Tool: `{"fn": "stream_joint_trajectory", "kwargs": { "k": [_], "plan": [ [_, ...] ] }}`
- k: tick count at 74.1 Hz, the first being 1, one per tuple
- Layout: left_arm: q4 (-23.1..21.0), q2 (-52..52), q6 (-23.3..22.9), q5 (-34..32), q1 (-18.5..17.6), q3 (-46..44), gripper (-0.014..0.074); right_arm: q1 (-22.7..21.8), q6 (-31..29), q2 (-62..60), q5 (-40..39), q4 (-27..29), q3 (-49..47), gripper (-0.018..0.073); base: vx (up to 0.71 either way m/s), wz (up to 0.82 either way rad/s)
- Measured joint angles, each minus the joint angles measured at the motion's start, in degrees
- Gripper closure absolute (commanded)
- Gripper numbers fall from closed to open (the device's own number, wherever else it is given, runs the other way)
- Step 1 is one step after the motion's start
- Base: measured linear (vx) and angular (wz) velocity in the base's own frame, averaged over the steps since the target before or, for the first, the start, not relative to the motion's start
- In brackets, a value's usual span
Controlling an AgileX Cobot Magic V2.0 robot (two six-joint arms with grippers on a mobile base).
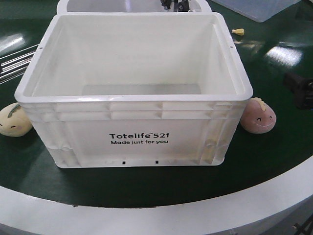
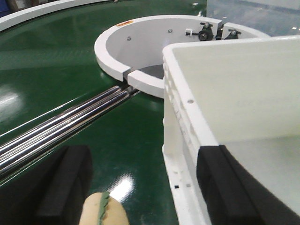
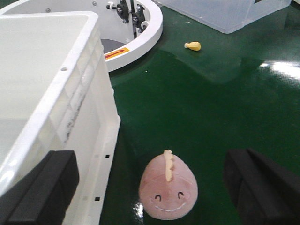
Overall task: Place moving items into box and shelve
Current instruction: 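Move both grippers down beside the tote toward the two plush toys, then grasp the pink plush toy with the right gripper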
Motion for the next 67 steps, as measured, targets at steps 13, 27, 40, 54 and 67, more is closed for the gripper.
{"fn": "stream_joint_trajectory", "kwargs": {
  "k": [13,27,40,54,67],
  "plan": [
    [2.7,0.0,-0.6,4.4,3.2,0.0,0.0011,-6.6,0.8,0.0,3.8,-1.7,0.0,-0.0092,0.00,0.00],
    [2.9,0.0,-3.4,4.9,3.5,0.0,0.0011,-9.4,0.8,0.4,5.7,-1.8,-0.1,-0.0049,0.00,0.00],
    [2.9,0.0,-4.2,5.2,3.5,0.0,0.0011,-9.4,0.7,6.3,9.4,-0.2,-5.3,-0.0033,0.00,0.00],
    [2.9,0.0,-4.3,5.2,3.5,0.0,0.0011,-9.4,-1.6,18.3,16.7,3.1,-17.4,-0.0033,0.00,0.00],
    [2.9,0.0,-4.4,5.2,3.5,0.0,0.0011,-9.4,-5.3,29.6,21.9,7.4,-24.6,-0.0033,0.00,0.00]
  ]
}}
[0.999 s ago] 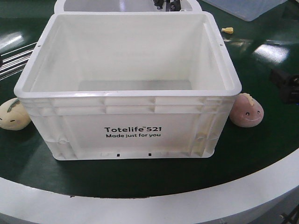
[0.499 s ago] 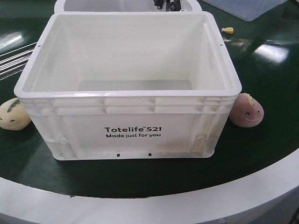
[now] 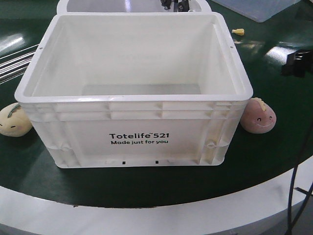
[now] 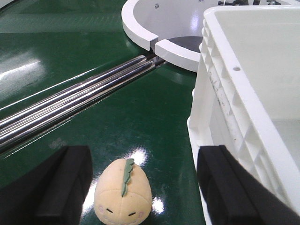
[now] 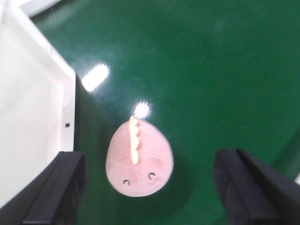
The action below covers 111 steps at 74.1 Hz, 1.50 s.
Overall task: Place moving items into box and shelve
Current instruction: 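Grasp the pink plush toy with the right gripper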
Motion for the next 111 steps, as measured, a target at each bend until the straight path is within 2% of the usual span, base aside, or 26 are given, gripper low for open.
{"fn": "stream_joint_trajectory", "kwargs": {
  "k": [27,47,66,72,77,85,87,90,100,111],
  "plan": [
    [0.0,0.0,-0.2,0.0,0.0,0.0,0.0011,0.0,-4.5,13.9,0.4,3.7,-1.1,-0.0032,0.00,0.00],
    [0.0,0.0,-0.2,0.1,0.0,0.0,0.0011,0.0,-10.6,19.1,0.1,10.0,-1.1,-0.0032,0.00,0.00],
    [0.0,0.0,-0.2,0.8,0.0,0.0,0.0011,0.0,-12.2,22.8,-0.3,10.7,-1.1,-0.0006,0.00,0.00],
    [0.0,0.0,-0.2,1.1,0.0,0.0,0.0011,0.0,-12.2,23.8,-0.4,10.7,-1.1,0.0042,0.00,0.00],
    [0.0,0.0,-0.2,1.4,0.0,0.0,0.0011,0.0,-12.2,24.5,-0.5,10.7,-1.3,0.0134,0.00,0.00],
    [0.0,0.0,-0.2,1.5,0.0,0.0,0.0011,0.0,-12.2,24.8,-0.5,10.7,-1.4,0.0379,0.00,0.00],
    [0.0,0.0,-0.2,1.5,0.0,0.0,0.0011,0.0,-12.2,24.8,-0.5,10.7,-1.4,0.0475,0.00,0.00],
    [0.0,0.0,-0.4,1.5,0.0,0.0,0.0011,0.0,-12.2,24.8,-0.5,10.7,-1.4,0.0567,0.00,0.00],
    [0.0,0.1,-3.1,2.0,0.0,-1.0,0.0011,0.0,-12.3,24.8,-0.4,10.7,-1.4,0.0571,0.00,0.00],
    [0.8,2.4,-4.4,3.5,0.0,-5.9,0.0011,0.0,-12.4,24.8,-0.2,10.7,-1.4,0.0571,0.00,0.00]
  ]
}}
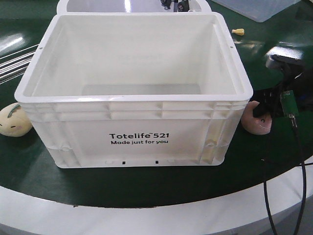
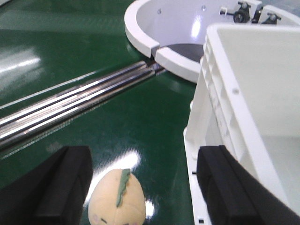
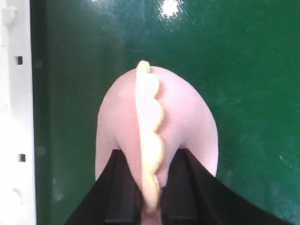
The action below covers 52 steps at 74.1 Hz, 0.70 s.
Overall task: Place moving items into box and shelve
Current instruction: 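Grasp the pink plush toy with the right gripper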
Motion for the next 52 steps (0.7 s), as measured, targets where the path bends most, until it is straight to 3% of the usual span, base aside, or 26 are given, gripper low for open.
{"fn": "stream_joint_trajectory", "kwargs": {
  "k": [21,52],
  "plan": [
    [0.5,10.4,-0.4,5.8,0.0,-8.9,0.0011,0.0,0.0,0.0,0.4,0.0,0.0,0.0570,0.00,0.00],
    [0.5,20.9,-4.3,8.8,0.0,-9.4,0.0011,0.0,0.0,0.0,0.7,0.1,0.0,0.0568,0.00,0.00]
  ]
}}
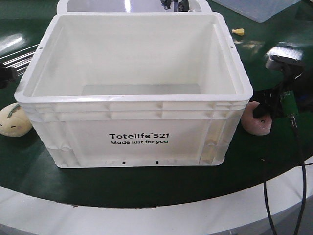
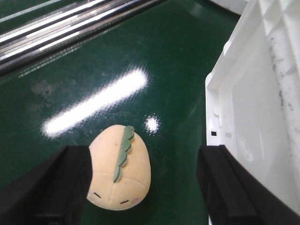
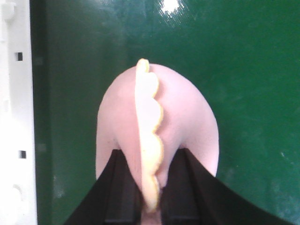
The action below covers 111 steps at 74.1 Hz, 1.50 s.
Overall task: Place moving items into box and shelve
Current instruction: 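Grasp the pink plush toy with the right gripper, then grasp the cream plush toy with the left gripper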
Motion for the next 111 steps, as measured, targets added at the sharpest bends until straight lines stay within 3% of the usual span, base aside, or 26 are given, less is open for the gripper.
{"fn": "stream_joint_trajectory", "kwargs": {
  "k": [25,44,111],
  "plan": [
    [2.2,0.0,-1.0,1.8,2.9,-0.1,0.0011,0.0,-0.1,0.0,0.1,0.0,0.0,0.0568,0.00,0.00],
    [2.5,0.6,-0.7,1.7,3.1,-0.2,0.0011,0.0,-0.2,0.0,0.1,0.0,0.0,0.0568,0.00,0.00],
    [2.4,17.8,-0.5,-1.8,3.1,-0.3,0.0011,-0.1,-0.2,0.0,0.1,0.0,0.0,0.0568,0.00,0.00]
  ]
}}
